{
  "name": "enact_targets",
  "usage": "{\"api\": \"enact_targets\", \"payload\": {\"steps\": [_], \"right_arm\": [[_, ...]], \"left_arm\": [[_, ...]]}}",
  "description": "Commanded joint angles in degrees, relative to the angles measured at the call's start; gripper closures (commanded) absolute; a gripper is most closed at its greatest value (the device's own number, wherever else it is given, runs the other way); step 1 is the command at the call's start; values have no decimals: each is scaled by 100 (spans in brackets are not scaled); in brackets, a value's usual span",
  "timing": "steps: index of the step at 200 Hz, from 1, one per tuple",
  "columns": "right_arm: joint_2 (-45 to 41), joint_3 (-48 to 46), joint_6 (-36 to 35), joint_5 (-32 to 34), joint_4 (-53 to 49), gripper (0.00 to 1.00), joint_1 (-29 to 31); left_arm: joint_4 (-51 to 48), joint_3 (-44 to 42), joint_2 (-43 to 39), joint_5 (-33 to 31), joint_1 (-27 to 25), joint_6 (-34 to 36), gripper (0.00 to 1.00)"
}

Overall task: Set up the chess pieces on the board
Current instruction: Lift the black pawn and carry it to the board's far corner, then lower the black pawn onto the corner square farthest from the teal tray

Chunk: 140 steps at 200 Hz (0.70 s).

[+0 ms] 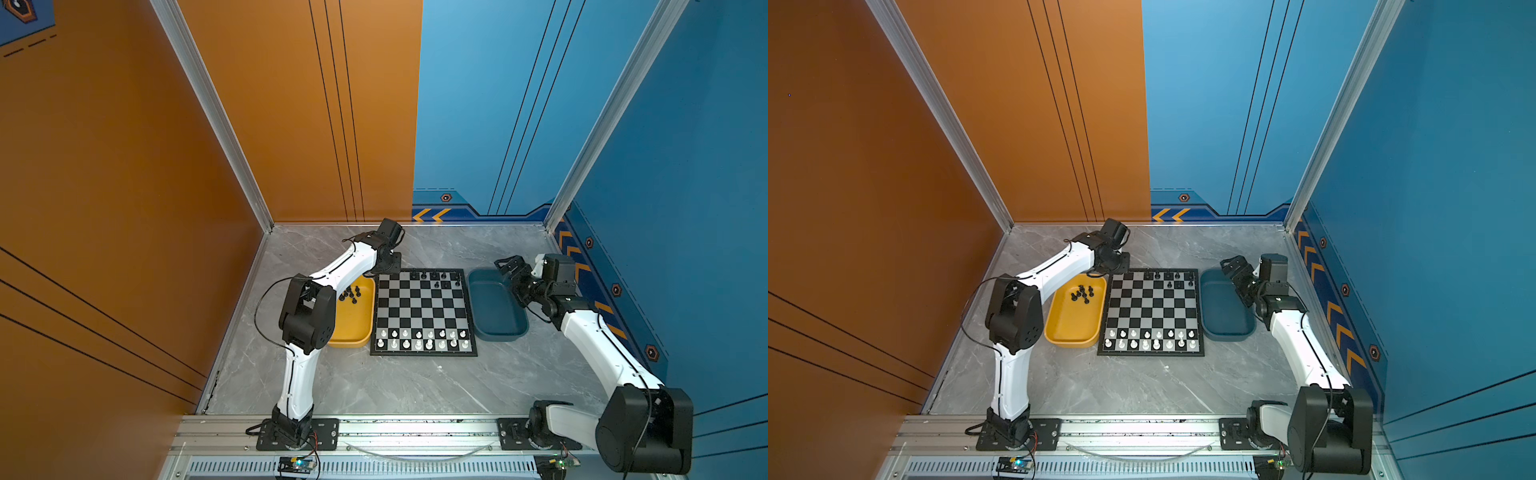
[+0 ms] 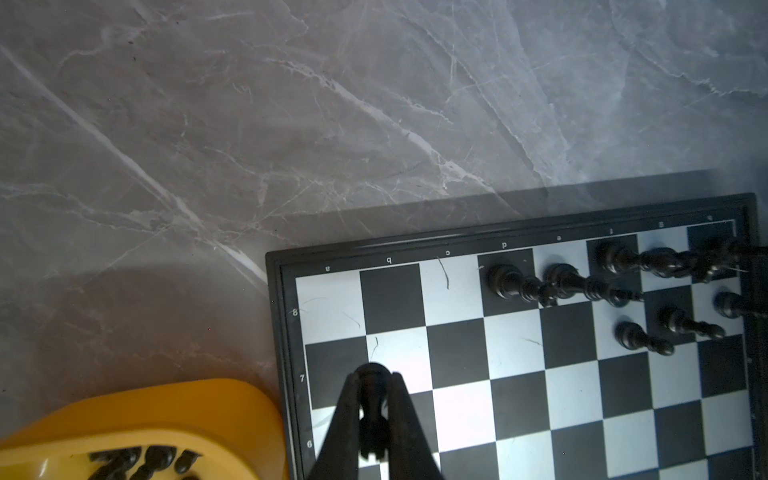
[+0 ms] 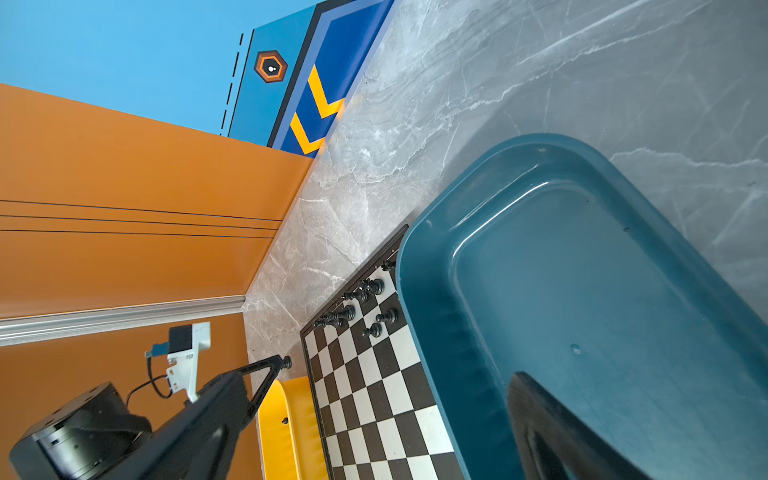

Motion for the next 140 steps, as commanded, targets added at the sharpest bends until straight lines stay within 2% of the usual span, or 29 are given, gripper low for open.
{"api": "enact_targets", "payload": {"steps": [1,140], "right_arm": [[84,140,-113,-105,-97,0,-53],[137,128,-106,-114,-91,0,-79]], "left_arm": [[-310,246,175,-106,-46,146,96],[-400,527,669,-297,182,177,96]]}}
